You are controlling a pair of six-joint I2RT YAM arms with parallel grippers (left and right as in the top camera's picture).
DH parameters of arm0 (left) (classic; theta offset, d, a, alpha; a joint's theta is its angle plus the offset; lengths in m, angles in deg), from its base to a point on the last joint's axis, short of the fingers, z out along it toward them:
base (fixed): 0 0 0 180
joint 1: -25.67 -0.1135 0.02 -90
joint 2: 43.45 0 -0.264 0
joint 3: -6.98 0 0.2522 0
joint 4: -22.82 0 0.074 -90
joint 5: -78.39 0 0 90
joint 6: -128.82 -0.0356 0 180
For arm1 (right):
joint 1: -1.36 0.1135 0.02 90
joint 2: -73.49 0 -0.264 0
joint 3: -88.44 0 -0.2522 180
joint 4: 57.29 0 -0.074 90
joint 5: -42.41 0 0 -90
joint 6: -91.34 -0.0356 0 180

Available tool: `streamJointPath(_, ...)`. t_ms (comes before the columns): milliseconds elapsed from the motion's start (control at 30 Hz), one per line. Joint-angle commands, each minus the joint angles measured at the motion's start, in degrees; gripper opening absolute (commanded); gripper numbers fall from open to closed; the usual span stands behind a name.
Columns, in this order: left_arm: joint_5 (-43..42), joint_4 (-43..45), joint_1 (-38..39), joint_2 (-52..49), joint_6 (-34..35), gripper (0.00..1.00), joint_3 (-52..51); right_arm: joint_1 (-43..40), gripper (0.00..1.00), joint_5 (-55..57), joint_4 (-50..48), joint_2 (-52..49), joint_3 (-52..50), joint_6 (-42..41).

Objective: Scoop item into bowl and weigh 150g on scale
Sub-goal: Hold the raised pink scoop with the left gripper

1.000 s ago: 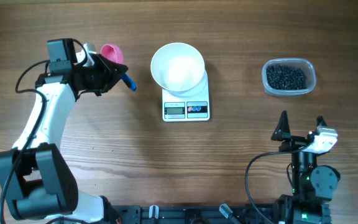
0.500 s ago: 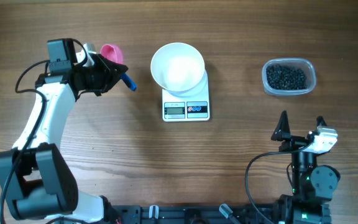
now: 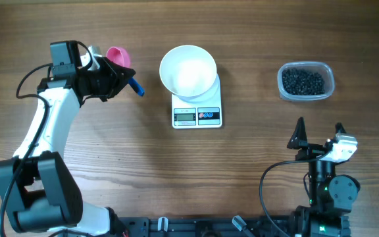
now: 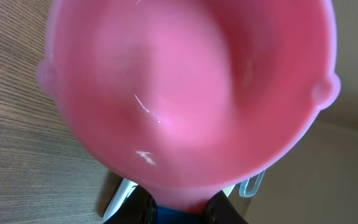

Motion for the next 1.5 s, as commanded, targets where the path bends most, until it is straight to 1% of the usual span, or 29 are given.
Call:
streamJointPath(0,0.6,0.3,0.1,1.4,0.1,0.04,0.9,-0.3,1.0,0.8,0.0,-0.4,0.0,-0.2)
streamJointPath(1000,0.5,0.8,-0.7,1.4,0.2,0.04,0.9,-0.3,1.0,-0.4,-0.1,-0.4,0.0,-0.4)
streamJointPath(1033,0.5,0.9,-0.7,1.4,0.2,0.04,0.9,-0.3,1.0,-0.8,-0.1,-0.4,0.0,-0.8)
streamJointPath(1100,0.6,1.1,-0.7,1.4,0.2,0.04,0.9,-0.3,1.0,-0.9,-0.8,-0.4,0.0,-5.8)
streamJointPath(1200,0.5,1.0,-0.7,1.4,0.5,0.04,0.9,-0.3,1.0,-1.6,-1.5,-0.4,0.0,-15.6)
streamJointPath(1233,0.5,1.0,-0.7,1.4,0.7,0.04,0.9,-0.3,1.0,-2.3,-2.3,-0.4,0.0,-17.1)
streamJointPath(1300,0.2,1.0,-0.7,1.4,2.1,0.04,0.9,-0.3,1.0,-5.4,-4.9,-0.4,0.3,-17.1)
streamJointPath(1367,-1.7,1.3,-0.7,1.4,3.9,0.04,0.9,-0.3,1.0,-7.0,-5.4,-0.4,1.8,-17.1)
streamJointPath(1467,-9.3,4.7,-0.7,1.4,5.1,0.04,0.9,-0.3,1.0,-9.9,-4.7,-2.4,7.7,-18.5)
